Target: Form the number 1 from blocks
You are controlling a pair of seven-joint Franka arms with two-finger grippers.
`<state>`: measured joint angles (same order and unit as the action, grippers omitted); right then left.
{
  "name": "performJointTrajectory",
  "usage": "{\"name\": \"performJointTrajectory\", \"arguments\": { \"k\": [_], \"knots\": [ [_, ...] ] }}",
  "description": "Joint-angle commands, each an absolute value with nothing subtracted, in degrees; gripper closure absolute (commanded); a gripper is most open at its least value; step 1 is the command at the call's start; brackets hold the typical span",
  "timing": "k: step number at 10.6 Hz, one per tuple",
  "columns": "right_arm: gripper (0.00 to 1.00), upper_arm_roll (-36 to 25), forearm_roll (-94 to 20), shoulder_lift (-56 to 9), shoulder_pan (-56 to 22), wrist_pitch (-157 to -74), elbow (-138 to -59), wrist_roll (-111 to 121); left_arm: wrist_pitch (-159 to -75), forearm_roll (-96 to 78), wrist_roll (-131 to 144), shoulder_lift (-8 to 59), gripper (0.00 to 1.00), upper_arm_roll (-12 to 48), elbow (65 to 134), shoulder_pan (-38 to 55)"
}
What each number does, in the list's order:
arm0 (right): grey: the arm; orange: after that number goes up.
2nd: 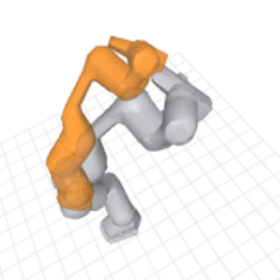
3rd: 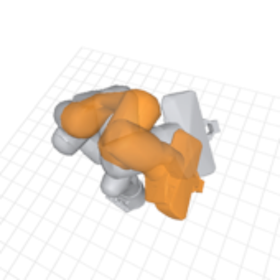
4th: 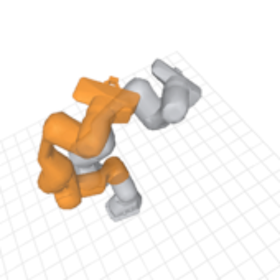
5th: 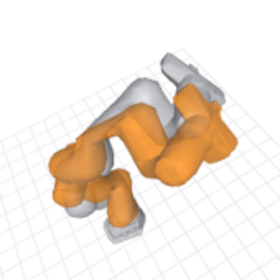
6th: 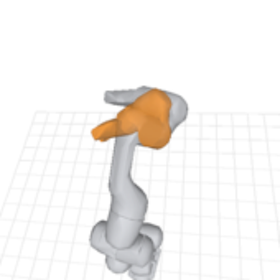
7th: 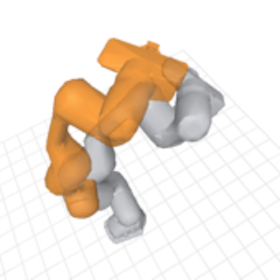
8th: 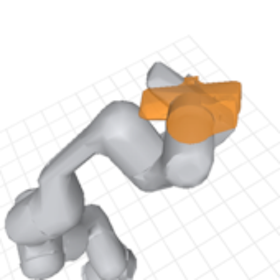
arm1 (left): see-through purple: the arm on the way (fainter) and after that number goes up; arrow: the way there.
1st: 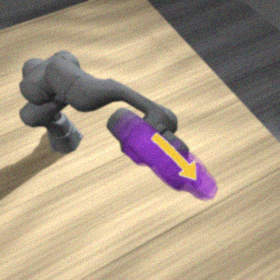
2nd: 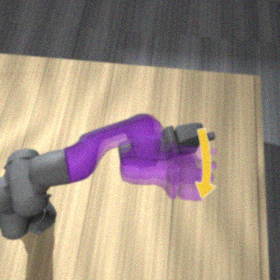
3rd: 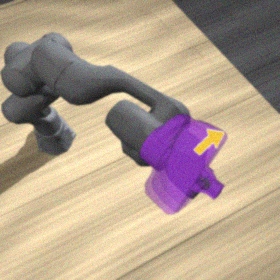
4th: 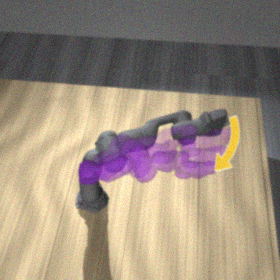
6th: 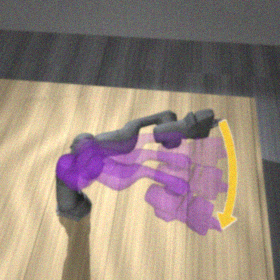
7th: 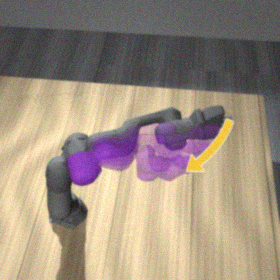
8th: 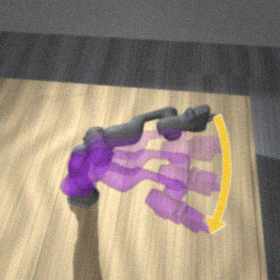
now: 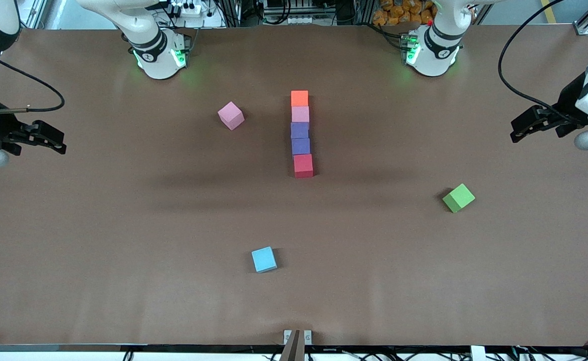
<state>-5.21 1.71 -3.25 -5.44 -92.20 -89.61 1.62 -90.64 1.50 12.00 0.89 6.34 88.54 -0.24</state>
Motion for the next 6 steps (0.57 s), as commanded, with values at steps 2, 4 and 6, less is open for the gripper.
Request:
{"name": "performJointTrajectory", "arguments": {
  "k": [2,4,6],
  "knots": [
    [0.0,-4.7,2.3,-3.9,-5.1,-91.2,-88.2,1.8,-89.4,3.2,7.9,0.4,0.0,7.1,87.9,-1.1],
    [0.0,-4.7,2.3,-3.9,-5.0,-91.1,-88.2,1.9,-89.4,3.2,7.4,-0.1,0.0,7.0,88.0,-1.1],
    [0.0,-4.7,2.3,-3.9,-5.0,-91.1,-88.2,2.0,-89.4,3.2,7.4,-0.2,0.0,7.0,88.0,-1.1]
  ]
}}
